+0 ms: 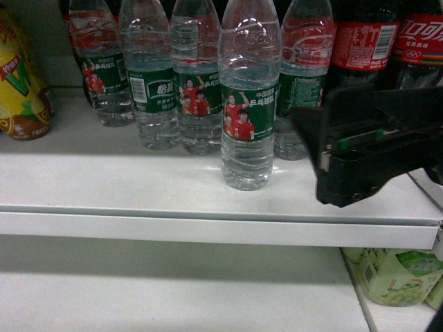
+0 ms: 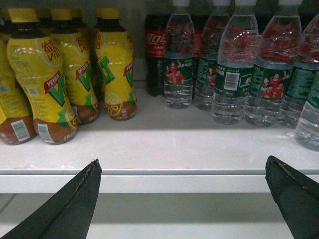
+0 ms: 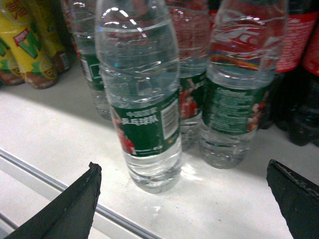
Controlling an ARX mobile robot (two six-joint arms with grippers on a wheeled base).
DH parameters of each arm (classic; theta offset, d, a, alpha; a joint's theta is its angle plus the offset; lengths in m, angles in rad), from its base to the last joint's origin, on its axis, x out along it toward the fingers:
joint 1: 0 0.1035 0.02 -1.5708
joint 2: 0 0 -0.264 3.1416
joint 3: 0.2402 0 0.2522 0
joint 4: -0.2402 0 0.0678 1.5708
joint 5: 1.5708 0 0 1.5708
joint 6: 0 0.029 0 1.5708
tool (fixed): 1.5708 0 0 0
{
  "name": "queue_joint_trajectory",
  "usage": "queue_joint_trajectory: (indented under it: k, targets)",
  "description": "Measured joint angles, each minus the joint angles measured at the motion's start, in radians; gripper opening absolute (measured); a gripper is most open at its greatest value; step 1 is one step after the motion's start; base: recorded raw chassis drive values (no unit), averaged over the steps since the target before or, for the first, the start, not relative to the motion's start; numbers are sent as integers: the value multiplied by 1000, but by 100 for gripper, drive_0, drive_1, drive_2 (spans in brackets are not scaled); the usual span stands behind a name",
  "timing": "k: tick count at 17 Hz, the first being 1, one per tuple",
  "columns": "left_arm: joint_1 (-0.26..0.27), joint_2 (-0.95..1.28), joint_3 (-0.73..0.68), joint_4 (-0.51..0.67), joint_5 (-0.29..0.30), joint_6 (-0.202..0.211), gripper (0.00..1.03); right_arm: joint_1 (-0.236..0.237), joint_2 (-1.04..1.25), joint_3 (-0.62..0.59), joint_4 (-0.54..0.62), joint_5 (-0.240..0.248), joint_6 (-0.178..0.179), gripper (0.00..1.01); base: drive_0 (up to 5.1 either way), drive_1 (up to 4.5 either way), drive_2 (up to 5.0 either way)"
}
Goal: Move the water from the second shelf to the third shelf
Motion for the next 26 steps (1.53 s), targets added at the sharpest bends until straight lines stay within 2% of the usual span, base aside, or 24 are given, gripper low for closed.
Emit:
queue_joint_trajectory:
  k: [3,6,7,9,11,14,17,23,26]
  targets:
    - [0,0,0,0,0,0,98,40,46,46,-6,-24,2,98,0,0,0]
    - [0,0,0,0,0,0,98,53,50,54,-15,-43,4,98,0,0,0]
    - [0,0,0,0,0,0,98,71,58,68,-26,-63,12,98,0,0,0]
    - [0,0,0,0,0,0,98,89,96,123,-57,-67,39,98,0,0,0]
    - [0,0,0,0,0,0,98,95,130,171,-85,-60,69,98,0,0,0]
    - [0,0,0,0,0,0,98,108,182,243,-139,-20,97,98,0,0,0]
    - [0,0,0,0,0,0,98,107,235,293,-168,27,112,98,0,0,0]
    - [0,0,0,0,0,0,98,105,267,336,-180,71,135,98,0,0,0]
    - [0,0,0,0,0,0,98,99,304,375,-186,85,163,98,0,0,0]
